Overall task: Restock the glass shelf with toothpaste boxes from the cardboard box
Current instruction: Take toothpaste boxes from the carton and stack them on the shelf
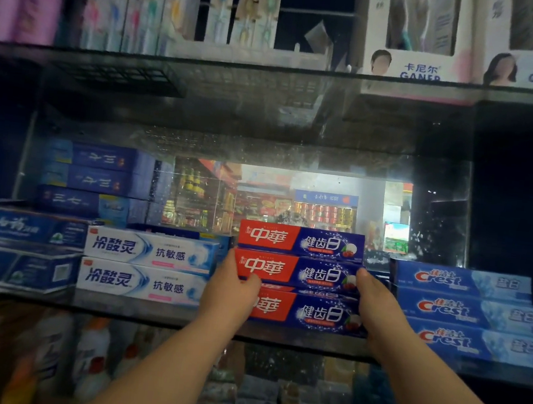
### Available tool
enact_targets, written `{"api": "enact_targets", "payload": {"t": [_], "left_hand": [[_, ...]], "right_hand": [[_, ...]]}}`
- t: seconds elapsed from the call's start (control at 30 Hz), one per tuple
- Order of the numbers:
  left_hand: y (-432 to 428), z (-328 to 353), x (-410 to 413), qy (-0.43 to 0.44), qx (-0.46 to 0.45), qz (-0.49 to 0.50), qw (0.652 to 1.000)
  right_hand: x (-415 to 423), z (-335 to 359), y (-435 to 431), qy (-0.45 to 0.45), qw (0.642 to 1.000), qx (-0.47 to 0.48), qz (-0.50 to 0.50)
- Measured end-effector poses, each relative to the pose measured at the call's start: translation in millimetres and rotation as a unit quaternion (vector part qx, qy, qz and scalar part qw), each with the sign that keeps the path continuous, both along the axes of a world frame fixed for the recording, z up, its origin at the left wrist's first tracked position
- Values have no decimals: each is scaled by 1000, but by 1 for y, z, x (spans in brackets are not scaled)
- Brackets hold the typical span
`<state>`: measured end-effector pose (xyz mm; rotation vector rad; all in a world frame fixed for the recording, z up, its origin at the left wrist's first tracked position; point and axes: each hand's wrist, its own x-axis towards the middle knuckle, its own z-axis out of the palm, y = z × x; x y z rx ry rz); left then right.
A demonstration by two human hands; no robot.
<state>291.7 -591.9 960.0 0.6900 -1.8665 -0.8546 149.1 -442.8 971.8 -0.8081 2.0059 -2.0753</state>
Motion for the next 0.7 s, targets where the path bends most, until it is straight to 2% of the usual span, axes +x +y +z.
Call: {"api": "enact_targets", "payload": {"t": [0.1, 0.2, 0.27, 0.33, 0.4, 0.5, 0.57, 0.7], "left_hand": [[13, -10, 8, 42, -96, 2, 994], [20, -16, 27, 68, -143, -28, 987], [17, -17, 46, 81, -154, -17, 985], [3, -17, 68, 115, -142, 17, 983], [-19, -14, 92, 157, -90, 59, 982], [-58, -4, 123, 143, -18, 150, 978], [-83, 2, 135, 105, 32, 184, 977], [-111, 11, 141, 68, 125, 163, 976]], "right_hand": [[14, -3, 6, 138, 989, 6, -61], [38, -9, 3, 278, 955, -20, -100], [67, -9, -7, 332, 939, -29, -86], [99, -8, -27, 351, 935, -53, -22], [131, -6, -50, 322, 942, -61, 66], [157, -8, -95, 166, 960, -71, 214], [159, -14, -125, 121, 962, -58, 237], [147, -21, -166, 83, 972, -38, 214]]}}
